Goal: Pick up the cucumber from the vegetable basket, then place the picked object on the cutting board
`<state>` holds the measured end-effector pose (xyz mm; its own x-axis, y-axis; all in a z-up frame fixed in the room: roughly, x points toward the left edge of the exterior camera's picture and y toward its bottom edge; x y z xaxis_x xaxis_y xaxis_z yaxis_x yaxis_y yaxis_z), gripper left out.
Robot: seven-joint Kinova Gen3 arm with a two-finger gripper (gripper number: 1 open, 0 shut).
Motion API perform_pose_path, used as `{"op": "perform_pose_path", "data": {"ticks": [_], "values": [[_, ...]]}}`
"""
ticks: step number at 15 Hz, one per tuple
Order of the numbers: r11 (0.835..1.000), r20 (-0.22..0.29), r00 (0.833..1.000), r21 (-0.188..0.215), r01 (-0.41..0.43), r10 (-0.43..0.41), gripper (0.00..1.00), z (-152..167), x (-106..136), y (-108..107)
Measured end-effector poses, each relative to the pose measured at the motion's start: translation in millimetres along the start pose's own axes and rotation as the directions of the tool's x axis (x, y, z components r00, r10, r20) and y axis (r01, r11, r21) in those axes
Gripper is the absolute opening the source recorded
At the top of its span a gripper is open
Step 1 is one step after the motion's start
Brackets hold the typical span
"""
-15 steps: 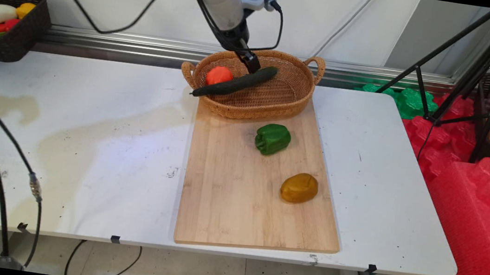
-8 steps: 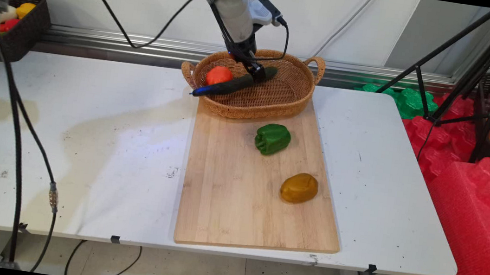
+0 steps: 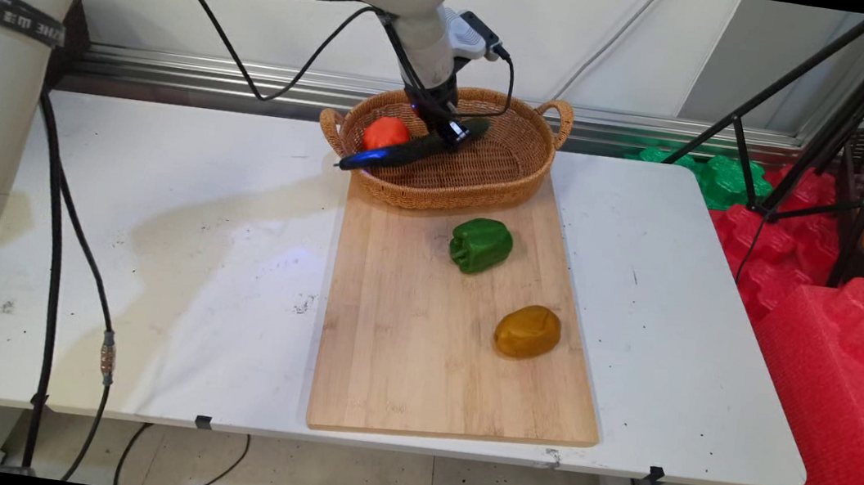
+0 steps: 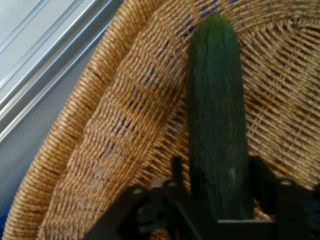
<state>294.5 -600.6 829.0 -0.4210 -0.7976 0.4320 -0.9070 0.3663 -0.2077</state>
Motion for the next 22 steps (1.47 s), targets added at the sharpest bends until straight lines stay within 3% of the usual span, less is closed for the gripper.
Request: {"op": "perform_pose_path", "data": {"ticks": [7, 14, 18, 22], "values": [[1.000, -0.033, 0.999, 0.021, 0.000, 0.000, 0.00, -20, 2, 17], [0.997, -0.129, 0.991, 0.069, -0.030, 0.039, 0.00, -104, 3, 43], [0.997, -0.174, 0.983, 0.068, -0.040, 0.051, 0.00, -159, -15, 67], [0.996, -0.185, 0.979, 0.034, -0.077, 0.083, 0.00, -204, -52, 102]]}}
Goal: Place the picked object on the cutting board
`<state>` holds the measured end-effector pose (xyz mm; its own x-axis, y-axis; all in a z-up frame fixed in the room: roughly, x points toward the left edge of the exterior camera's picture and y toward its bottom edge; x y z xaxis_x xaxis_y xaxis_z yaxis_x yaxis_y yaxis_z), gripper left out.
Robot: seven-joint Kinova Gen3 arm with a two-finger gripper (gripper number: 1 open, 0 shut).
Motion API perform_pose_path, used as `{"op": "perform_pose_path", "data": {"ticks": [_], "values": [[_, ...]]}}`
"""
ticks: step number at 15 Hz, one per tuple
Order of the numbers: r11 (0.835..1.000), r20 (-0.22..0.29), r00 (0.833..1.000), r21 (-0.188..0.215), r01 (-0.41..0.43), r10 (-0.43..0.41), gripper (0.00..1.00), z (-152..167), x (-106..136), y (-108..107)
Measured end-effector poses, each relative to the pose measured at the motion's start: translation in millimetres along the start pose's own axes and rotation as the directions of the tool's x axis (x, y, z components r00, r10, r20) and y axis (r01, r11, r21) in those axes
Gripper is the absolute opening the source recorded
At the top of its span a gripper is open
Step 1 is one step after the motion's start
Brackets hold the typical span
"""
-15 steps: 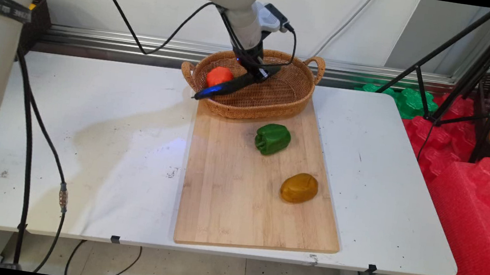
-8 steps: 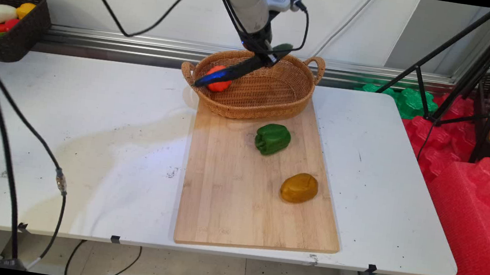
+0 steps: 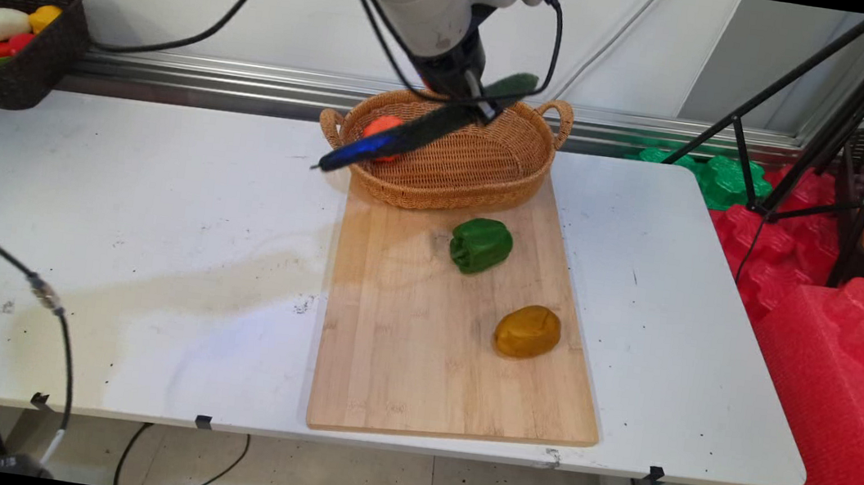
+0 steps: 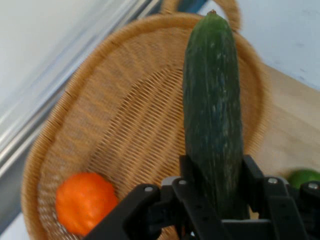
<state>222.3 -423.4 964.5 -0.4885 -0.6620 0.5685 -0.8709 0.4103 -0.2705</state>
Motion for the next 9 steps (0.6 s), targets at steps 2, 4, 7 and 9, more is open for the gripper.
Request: {"op": "perform_pose_path", "data": {"ticks": [2, 4, 7, 9], "values": [[1.000, 0.004, 1.000, -0.028, -0.014, 0.014, 0.00, -19, -16, 18], [0.998, 0.014, 0.999, -0.060, -0.033, 0.034, 0.00, -34, -33, 36], [0.994, 0.031, 0.998, -0.100, -0.046, 0.049, 0.00, -47, -56, 57], [0.992, 0.044, 0.998, -0.116, -0.039, 0.044, 0.00, -50, -69, 68]]}}
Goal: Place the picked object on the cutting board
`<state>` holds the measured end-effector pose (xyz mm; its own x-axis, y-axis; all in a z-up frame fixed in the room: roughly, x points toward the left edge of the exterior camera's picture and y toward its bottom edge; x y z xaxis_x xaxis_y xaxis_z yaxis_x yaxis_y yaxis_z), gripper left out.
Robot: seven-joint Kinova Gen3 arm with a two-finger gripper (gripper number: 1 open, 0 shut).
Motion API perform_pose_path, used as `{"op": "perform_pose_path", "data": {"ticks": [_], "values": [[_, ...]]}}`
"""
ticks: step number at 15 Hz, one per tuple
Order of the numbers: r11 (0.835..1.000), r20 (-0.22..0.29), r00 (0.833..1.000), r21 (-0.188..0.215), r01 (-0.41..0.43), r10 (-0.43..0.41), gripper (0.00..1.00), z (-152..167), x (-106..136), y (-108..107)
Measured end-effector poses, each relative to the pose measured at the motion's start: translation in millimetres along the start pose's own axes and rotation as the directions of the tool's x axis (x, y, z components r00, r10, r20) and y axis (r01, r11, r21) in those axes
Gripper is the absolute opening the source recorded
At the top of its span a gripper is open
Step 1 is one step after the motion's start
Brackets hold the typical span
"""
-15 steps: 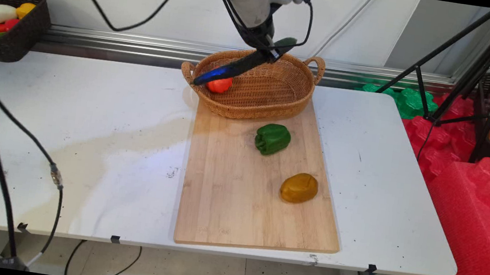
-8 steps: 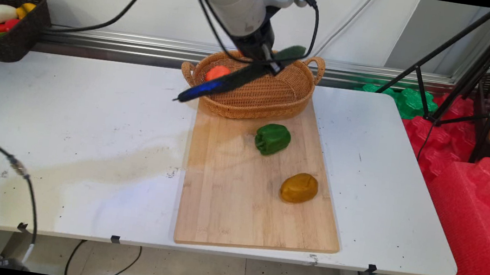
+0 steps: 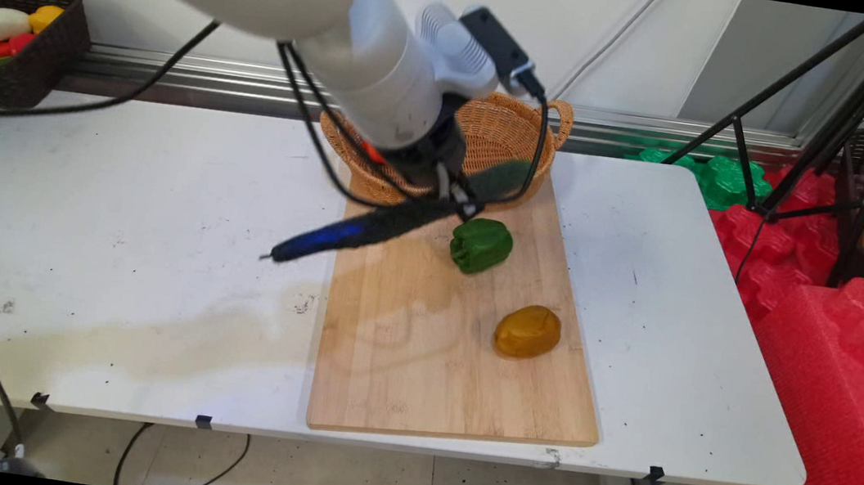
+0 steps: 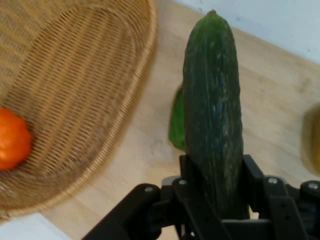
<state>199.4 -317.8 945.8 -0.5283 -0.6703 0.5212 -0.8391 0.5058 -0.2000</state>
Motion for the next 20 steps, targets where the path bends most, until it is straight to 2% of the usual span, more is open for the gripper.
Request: {"op": "perform_pose_path", "data": {"ticks": [3, 8, 20], "values": [[1.000, 0.016, 1.000, -0.019, 0.007, -0.007, 0.00, 6, -17, 12], [0.999, 0.019, 1.000, -0.039, -0.012, 0.013, 0.00, 27, -30, 22], [0.989, 0.013, 0.994, -0.109, -0.103, 0.105, 0.00, 109, -24, 33]]}}
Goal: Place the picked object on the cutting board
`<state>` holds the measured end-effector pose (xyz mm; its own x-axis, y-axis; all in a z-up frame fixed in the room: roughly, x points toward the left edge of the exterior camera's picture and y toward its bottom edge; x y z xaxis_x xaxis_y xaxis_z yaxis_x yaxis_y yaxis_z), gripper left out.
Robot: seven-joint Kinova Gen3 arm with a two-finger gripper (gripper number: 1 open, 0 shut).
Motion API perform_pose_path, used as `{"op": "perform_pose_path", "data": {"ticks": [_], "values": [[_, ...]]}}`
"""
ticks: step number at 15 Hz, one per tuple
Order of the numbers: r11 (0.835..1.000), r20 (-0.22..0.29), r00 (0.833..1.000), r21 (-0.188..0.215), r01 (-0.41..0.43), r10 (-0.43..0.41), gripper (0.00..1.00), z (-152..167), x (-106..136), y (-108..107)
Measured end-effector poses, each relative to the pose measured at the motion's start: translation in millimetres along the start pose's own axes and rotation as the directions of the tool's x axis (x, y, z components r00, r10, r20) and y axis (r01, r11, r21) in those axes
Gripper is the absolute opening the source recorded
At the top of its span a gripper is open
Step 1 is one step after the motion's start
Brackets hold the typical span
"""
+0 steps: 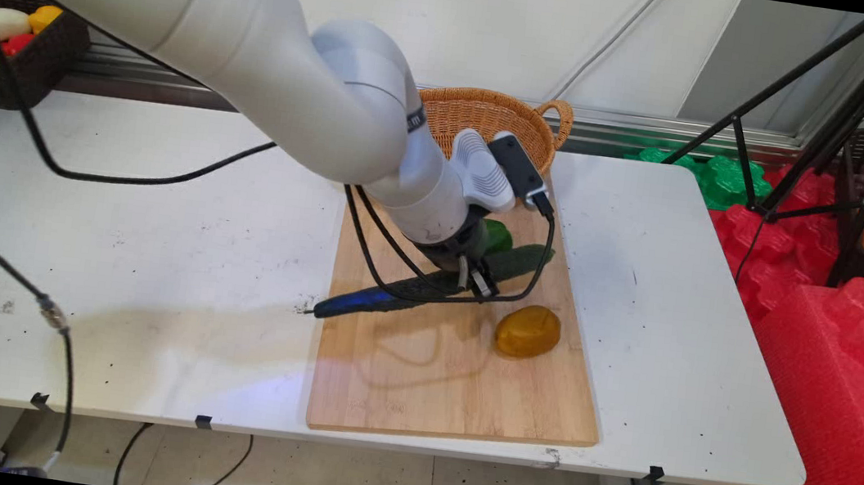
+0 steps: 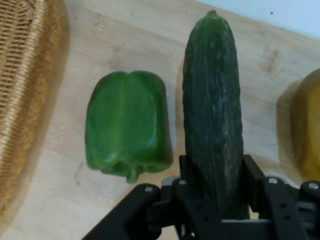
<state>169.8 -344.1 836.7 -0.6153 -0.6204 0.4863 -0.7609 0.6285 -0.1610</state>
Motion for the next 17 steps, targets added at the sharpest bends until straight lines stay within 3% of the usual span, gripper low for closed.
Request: {"op": "perform_pose_path", "data": {"ticks": [12, 13, 17], "values": [[0.999, 0.021, 0.999, -0.034, -0.029, 0.030, 0.00, 31, -10, -1], [0.999, 0.022, 0.999, -0.036, -0.031, 0.031, 1.00, 32, -11, -1], [0.999, 0.022, 0.999, -0.036, -0.037, 0.038, 1.00, 30, -13, -2]]}}
